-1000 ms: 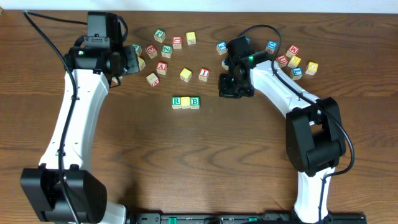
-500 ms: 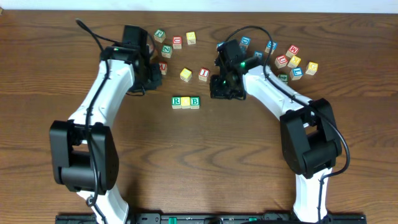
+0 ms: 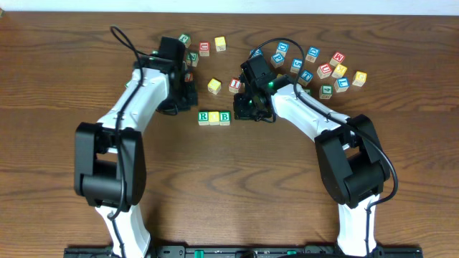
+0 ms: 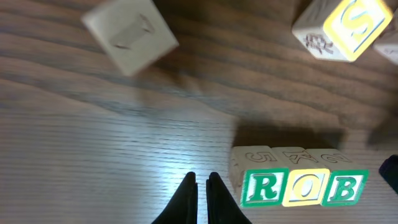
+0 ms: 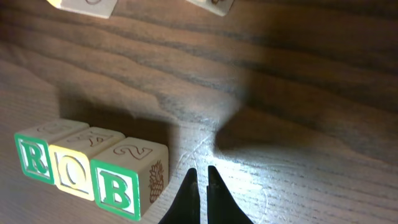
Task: Spell out ROBOT
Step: 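Bring left gripper to R end and right gripper to B end, then squeeze the R-O-B row together between left and right grippers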
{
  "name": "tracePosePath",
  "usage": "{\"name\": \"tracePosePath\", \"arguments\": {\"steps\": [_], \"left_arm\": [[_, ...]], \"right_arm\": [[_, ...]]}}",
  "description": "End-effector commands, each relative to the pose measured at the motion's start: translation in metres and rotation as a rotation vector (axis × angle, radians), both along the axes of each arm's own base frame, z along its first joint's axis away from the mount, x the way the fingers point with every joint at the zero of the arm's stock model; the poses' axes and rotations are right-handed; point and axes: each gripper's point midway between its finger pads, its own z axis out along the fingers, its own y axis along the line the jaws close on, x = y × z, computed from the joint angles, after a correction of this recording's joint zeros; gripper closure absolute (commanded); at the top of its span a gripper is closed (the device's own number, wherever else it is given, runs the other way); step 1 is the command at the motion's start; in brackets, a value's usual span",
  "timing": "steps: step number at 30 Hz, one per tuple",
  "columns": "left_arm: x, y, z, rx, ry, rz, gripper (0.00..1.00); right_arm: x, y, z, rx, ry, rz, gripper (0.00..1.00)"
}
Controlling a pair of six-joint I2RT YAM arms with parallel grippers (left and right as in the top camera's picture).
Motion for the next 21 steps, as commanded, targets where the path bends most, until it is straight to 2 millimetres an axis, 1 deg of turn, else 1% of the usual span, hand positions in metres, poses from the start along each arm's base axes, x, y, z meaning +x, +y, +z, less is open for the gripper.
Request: {"name": "tracePosePath", "arguments": {"steps": [1, 7, 15, 21], "left_arm": [[-0.005, -0.009, -0.013, 0.002, 0.031, -0.007, 0.93], [-0.005, -0.018, -0.020, 0.004, 0.035, -0.030, 0.93], [-0.003, -0.019, -0.021, 0.006, 0.026, -0.033, 0.93], [-0.006, -0.020, -0.033, 0.012, 0.054, -0.035, 0.93]], "right_arm": [[-0.001, 0.001, 0.001, -0.008, -0.005, -0.014, 0.99], [-0.001, 0.001, 0.001, -0.008, -0.005, -0.014, 0.99], [-0.002, 0.000, 0.000, -0.013, -0.005, -0.015, 0.99], [-0.002, 0.000, 0.000, -0.015, -0.006, -0.016, 0.99]]}}
